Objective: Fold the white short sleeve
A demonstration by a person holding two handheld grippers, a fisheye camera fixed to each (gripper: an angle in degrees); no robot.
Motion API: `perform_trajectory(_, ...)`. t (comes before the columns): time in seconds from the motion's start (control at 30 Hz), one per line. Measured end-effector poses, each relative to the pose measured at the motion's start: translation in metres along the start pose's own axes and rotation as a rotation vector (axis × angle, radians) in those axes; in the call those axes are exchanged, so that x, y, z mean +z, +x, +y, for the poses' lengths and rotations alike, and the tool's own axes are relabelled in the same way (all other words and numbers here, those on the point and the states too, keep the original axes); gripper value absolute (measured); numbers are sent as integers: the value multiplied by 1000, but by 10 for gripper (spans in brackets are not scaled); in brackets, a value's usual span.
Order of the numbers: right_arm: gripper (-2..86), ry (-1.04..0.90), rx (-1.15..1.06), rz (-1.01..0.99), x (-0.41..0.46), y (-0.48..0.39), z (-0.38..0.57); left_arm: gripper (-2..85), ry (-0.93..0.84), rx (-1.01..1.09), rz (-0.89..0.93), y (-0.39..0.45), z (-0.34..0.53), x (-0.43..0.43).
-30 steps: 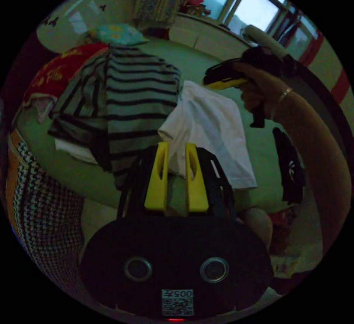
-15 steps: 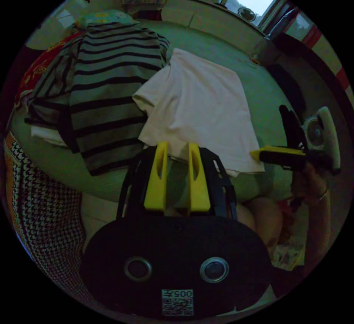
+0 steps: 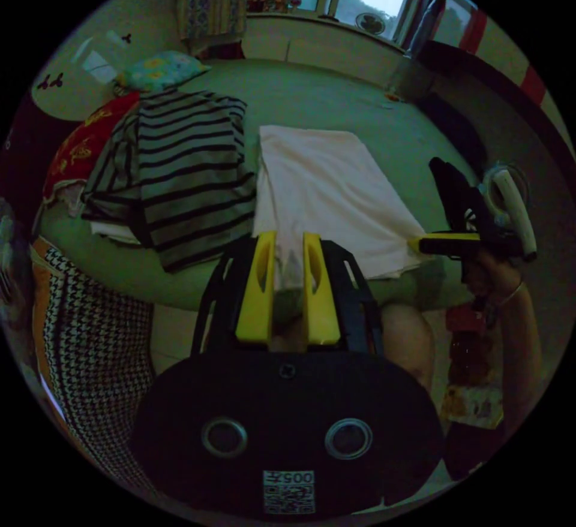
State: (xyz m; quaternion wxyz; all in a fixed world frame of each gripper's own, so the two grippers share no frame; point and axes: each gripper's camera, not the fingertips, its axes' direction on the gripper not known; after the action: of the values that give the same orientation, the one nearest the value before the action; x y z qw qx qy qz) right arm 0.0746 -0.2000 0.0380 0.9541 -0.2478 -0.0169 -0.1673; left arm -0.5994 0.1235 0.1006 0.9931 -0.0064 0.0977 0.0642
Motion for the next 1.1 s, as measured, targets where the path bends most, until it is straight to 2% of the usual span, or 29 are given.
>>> perform_trajectory(0.17, 2, 87, 231, 78, -24, 60, 33, 83, -1, 60, 18, 22, -18, 18)
perform_trajectory(0.3, 20, 148, 330, 71, -32, 75, 43, 92, 0, 78, 11, 28, -47, 47)
perform_trajectory(0.43, 54, 202, 269, 140, -41, 56, 52, 108, -41, 58, 2, 16, -86, 94)
perform_trajectory(0.6, 81, 290, 125, 83, -46, 23, 30, 115, -43, -21, 16, -11, -132, 149)
perform_trajectory(0.87, 110, 262, 59, 110, -8, -9, -97, 101, -46, -47, 177, -37, -161, 219)
perform_trajectory(1.03, 89, 142, 84, 131, 27, -16, -141, 78, -117, 107, 172, -32, -185, 250)
perform_trajectory(1.1, 59, 156, 81, 175, 31, -24, -141, 74, -122, 136, 182, -34, -191, 258)
